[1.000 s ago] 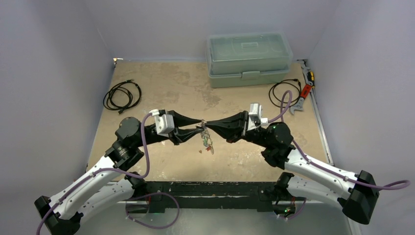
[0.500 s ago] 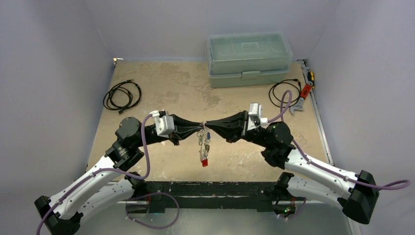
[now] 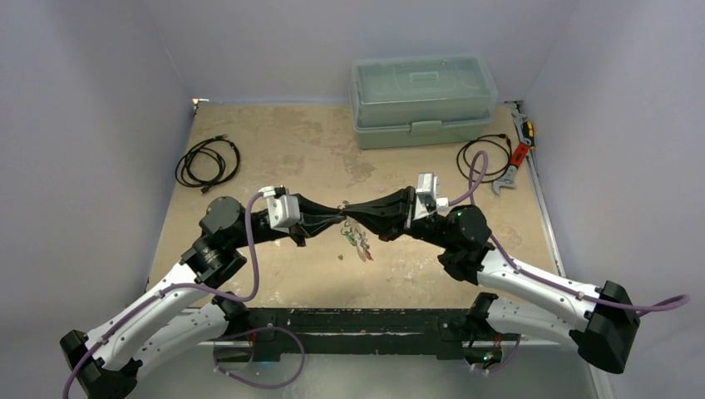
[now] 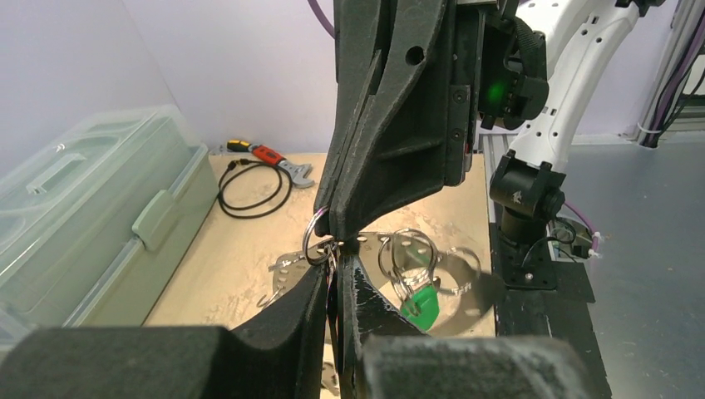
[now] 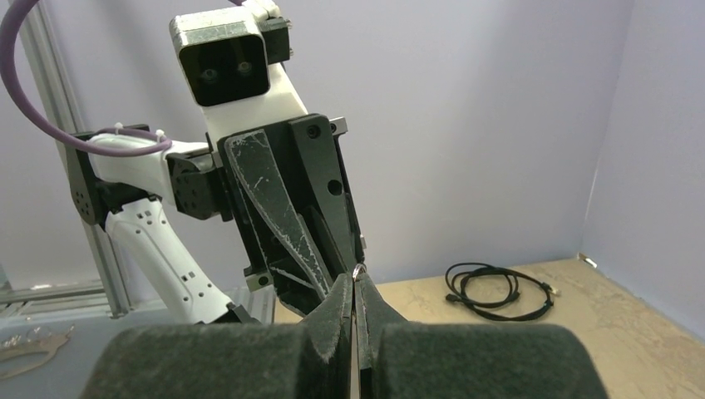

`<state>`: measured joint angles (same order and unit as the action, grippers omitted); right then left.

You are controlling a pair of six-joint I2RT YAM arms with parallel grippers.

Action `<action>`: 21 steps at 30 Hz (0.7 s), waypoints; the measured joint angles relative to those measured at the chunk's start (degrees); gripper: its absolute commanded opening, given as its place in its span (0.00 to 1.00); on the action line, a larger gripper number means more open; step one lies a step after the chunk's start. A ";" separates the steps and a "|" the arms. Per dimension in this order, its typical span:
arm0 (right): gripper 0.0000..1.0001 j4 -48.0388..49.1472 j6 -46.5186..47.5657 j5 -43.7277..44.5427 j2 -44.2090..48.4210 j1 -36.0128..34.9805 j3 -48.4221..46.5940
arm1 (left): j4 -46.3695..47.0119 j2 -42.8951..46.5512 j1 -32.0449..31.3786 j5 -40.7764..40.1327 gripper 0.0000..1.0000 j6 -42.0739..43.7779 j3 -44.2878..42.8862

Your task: Put the keys on the keyring

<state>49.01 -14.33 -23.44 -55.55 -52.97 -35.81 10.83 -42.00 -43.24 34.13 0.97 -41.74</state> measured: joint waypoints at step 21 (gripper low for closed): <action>0.00 -1.73 0.48 0.26 1.53 -0.76 -0.22 | -2.78 3.30 0.07 -1.40 0.50 1.68 0.00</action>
<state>47.29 -13.85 -23.18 -54.02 -53.74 -36.03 8.05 -38.70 -43.18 32.73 2.66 -41.74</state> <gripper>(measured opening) 0.005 0.501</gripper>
